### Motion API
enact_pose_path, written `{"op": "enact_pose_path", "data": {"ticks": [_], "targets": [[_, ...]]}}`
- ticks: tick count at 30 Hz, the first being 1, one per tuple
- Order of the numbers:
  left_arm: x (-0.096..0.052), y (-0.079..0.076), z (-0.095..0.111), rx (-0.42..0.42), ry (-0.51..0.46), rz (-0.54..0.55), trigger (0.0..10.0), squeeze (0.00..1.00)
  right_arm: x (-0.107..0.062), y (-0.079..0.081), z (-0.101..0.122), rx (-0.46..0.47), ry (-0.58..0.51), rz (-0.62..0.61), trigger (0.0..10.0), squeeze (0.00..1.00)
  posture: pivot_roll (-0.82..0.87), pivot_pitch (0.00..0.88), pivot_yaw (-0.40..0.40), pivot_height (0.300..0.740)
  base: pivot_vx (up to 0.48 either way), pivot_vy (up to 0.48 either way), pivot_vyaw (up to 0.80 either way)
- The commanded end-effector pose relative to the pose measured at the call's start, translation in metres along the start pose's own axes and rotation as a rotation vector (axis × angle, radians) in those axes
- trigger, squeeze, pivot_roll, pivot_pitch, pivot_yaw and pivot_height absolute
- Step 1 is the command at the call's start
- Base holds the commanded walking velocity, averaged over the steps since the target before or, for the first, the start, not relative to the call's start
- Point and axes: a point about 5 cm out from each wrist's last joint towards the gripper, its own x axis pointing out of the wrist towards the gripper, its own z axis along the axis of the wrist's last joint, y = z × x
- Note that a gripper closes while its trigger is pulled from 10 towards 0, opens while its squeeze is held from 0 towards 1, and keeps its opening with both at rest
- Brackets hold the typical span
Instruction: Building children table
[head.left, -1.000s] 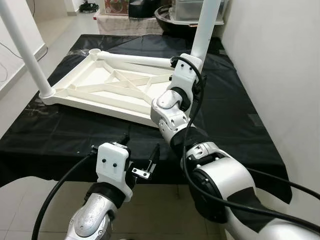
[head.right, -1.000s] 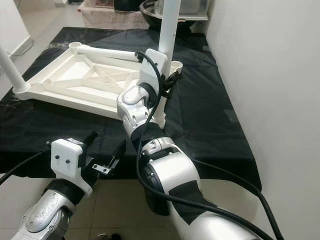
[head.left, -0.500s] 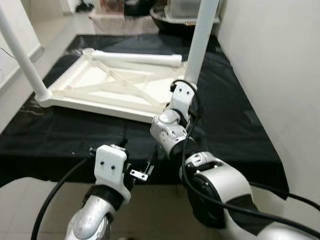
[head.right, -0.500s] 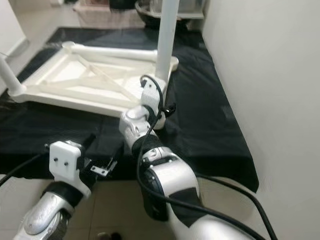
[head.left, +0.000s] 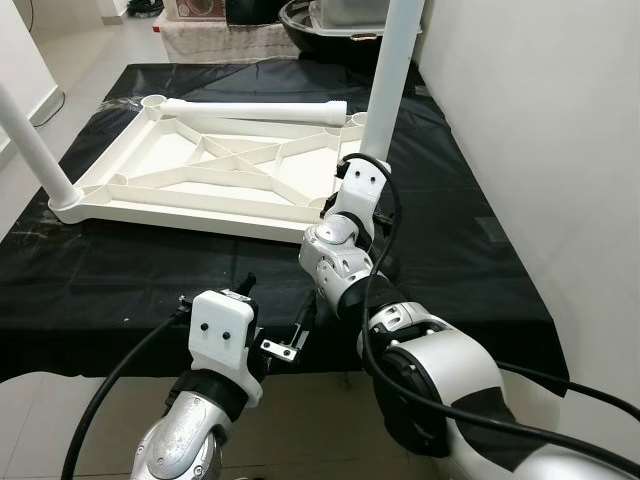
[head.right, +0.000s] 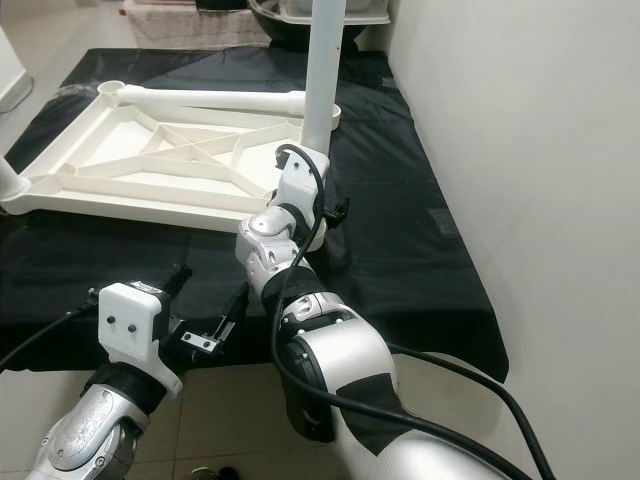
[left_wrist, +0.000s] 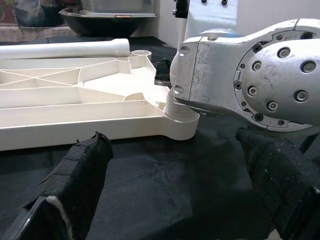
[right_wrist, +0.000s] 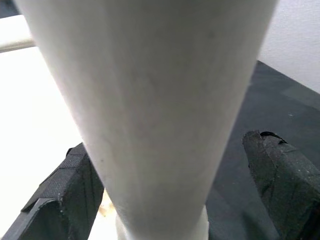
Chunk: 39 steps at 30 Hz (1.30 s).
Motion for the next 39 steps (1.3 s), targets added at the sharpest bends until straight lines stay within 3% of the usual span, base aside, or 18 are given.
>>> {"op": "enact_pose_path", "data": {"ticks": [1,14,39], "targets": [[0.001,0.005,-0.004,0.015,0.015,0.017,10.0,0.0,0.0,0.0,-0.003,0.007,0.002,0.036,10.0,0.0,0.06,0.133,0.01,0.74,0.0,0.0,0.0],[0.007,0.009,-0.005,0.03,-0.002,0.015,10.0,0.0,0.0,-0.01,-0.008,-0.022,-0.028,0.164,10.0,0.0,0.05,0.109,0.011,0.74,0.0,0.0,0.0],[0.013,0.016,-0.005,0.051,-0.023,0.025,10.0,0.0,-0.02,-0.029,-0.019,-0.105,-0.01,0.479,10.0,0.0,0.03,0.085,0.011,0.74,0.0,0.0,0.0]]}}
